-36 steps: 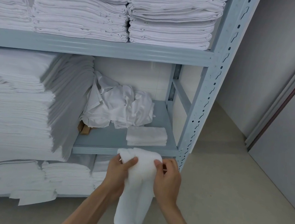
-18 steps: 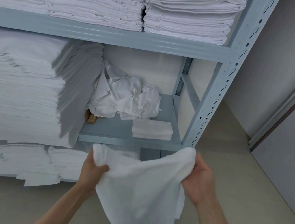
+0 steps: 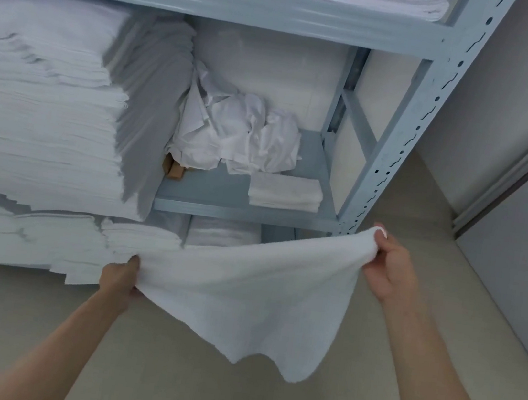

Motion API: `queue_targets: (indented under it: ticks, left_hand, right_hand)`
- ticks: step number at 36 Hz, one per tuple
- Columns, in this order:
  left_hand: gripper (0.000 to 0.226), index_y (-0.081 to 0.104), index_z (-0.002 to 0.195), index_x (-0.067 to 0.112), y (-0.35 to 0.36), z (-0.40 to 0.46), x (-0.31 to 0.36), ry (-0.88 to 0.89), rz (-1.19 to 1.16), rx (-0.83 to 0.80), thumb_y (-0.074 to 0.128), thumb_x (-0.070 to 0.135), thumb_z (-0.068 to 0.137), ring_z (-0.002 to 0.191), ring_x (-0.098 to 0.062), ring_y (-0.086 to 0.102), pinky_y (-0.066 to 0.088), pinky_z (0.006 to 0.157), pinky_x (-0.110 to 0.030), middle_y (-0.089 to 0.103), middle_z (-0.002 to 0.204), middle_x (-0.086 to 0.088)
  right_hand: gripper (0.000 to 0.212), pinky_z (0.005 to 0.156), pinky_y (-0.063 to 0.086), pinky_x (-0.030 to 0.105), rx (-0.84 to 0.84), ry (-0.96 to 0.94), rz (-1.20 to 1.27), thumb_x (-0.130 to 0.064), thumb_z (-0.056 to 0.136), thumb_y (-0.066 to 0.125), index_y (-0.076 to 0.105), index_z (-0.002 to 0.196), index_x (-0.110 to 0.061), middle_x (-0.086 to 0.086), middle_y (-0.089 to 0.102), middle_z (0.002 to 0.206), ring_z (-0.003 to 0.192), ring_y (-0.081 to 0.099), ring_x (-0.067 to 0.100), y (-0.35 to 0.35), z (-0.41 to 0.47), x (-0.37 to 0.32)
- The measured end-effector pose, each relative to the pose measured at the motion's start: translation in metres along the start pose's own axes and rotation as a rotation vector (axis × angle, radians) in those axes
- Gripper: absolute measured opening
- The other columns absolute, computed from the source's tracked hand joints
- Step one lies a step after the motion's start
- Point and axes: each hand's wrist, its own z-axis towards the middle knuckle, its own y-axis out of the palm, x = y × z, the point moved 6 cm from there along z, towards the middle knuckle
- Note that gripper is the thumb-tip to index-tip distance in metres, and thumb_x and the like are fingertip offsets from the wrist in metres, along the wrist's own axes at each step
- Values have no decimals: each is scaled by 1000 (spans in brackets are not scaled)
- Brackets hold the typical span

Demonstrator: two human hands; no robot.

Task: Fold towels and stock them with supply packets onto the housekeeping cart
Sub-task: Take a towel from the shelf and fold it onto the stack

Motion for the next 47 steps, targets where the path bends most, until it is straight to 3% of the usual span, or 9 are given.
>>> queue_targets:
  ticks: [8,16,21,24,26,29,33,40,47]
  left_hand:
    - [37,60,126,3,0,-3,27,-81,-281,-108,67,23,95,103,-31,63,51,84,-38,65,121,-12]
    - [27,63,123,2,9,-32,81,239,-295,-497,53,1,98,105,-28,67,52,88,-37,70,117,-13]
    - [15,72,102,15,-4,-38,100,397,-177,-392,59,9,98,94,-22,68,54,83,-35,73,105,-4]
    - [14,73,92,19,-15,-40,113,457,-146,-338,61,18,99,90,-21,68,55,77,-33,75,95,0]
    - [23,74,78,22,-17,-42,120,491,-125,-320,62,21,99,81,-19,67,55,67,-30,74,82,4]
    - [13,74,91,19,-13,-44,123,496,-114,-295,63,23,97,90,-25,67,57,77,-37,74,98,-4]
    - [32,63,126,0,-14,-39,117,353,-209,-347,63,10,95,107,-34,67,54,95,-44,70,117,-16]
    - [21,67,113,-1,-45,-14,112,289,-273,-397,58,-2,94,99,-30,69,55,79,-35,72,110,-16]
    - [21,73,110,11,-69,-9,124,512,-12,-236,68,3,91,86,-21,70,56,81,-34,73,102,-11]
  right_hand:
    - [12,96,44,29,99,77,-100,-7,102,50,60,94,-6,6,62,108,82,60,13,-17,12,19]
    - [37,99,41,26,142,97,-330,0,99,52,50,135,6,14,62,124,93,58,18,-20,15,30]
    - [22,89,56,31,195,-141,-324,-1,90,67,65,112,6,20,66,121,93,65,23,2,11,-20]
    - [30,60,58,28,209,-226,-373,-40,87,73,68,90,-11,7,73,92,79,69,20,12,-3,-27]
    - [48,75,57,34,109,-60,-550,-61,87,62,68,105,-17,4,72,100,92,69,22,9,-4,8]
    - [49,92,50,43,40,42,-474,-43,96,58,61,128,-6,15,67,125,112,64,31,-5,5,57]
    - [40,74,51,35,204,-28,-484,-37,95,63,66,117,-4,11,69,107,83,65,25,-20,11,65]
    - [50,71,46,35,373,-140,-589,-37,94,65,63,110,10,19,66,96,72,53,21,-30,11,43]
    - [37,89,49,43,445,-176,-706,-26,92,65,63,115,3,21,63,122,103,62,36,-30,7,28]
